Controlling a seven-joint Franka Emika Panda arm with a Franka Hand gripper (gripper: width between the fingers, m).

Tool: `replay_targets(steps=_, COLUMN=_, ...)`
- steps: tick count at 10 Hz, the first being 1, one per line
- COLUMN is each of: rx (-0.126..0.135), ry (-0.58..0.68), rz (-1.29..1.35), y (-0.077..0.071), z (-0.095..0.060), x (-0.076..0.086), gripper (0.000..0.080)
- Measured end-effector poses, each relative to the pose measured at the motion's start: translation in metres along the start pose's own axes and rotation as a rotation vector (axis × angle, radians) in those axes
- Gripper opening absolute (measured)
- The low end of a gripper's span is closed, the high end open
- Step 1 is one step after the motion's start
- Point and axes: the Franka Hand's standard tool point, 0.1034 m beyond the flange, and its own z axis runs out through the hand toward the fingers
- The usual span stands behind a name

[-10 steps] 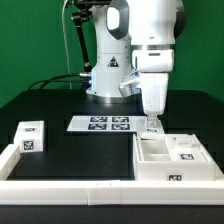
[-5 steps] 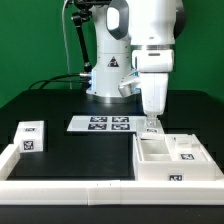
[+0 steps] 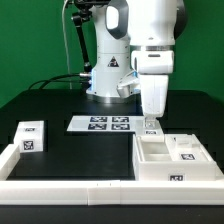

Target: Assemble cabinet

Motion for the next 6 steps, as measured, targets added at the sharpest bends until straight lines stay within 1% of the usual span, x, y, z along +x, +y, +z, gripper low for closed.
replay_targets(steps=2, rx=-0.004, ry=0.004, rz=-0.058, y=0.0012, z=0.0014, x=-0.0015, gripper=0.007)
replay_targets(steps=6, rx=-0.005, ry=0.004, rz=-0.051, y=0.003, z=0.001, x=-0.0013, gripper=0.007)
